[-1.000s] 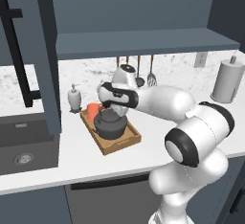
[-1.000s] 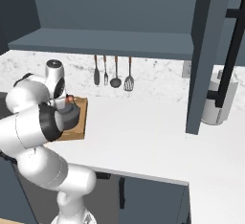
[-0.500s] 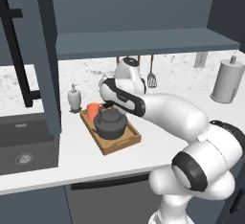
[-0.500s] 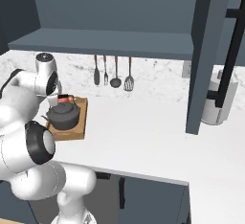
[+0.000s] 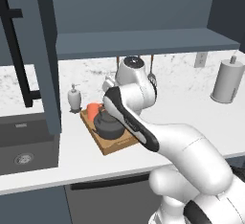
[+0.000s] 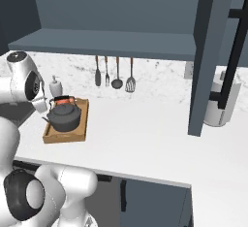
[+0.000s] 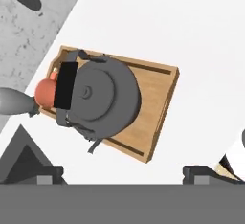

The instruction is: Pick the kettle from the counter and place it on the tray. Then pick the mug from the cabinet and place it on the tray. Then close the cabinet doors.

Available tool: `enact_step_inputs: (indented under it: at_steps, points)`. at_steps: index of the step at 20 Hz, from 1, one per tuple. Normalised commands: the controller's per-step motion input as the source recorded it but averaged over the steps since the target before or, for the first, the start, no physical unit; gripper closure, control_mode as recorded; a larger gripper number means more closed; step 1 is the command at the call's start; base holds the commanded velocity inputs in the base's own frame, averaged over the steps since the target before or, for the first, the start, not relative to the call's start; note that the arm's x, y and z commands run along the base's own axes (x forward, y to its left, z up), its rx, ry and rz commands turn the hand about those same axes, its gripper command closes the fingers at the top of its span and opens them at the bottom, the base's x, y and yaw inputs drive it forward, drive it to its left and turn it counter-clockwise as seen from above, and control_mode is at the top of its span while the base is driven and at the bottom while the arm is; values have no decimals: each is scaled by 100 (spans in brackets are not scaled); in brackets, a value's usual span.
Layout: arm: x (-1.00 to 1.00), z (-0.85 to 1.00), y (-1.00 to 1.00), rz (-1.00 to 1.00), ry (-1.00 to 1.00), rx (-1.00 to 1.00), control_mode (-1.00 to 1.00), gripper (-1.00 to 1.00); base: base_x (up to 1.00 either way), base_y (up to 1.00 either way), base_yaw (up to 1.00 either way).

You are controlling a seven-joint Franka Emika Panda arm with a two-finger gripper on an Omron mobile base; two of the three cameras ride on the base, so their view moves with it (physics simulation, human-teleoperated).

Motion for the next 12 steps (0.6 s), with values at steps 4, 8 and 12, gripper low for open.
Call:
enact_step_inputs:
  at_steps: [4, 8, 12]
  points:
    - [-79, 5, 0, 0, -5, -27, -100, -100, 0, 0, 0]
    - [-18, -23, 0, 5, 0, -15, -100, -100, 0, 0, 0]
    - [-73, -2, 12, 0, -8, -14, -100, -100, 0, 0, 0]
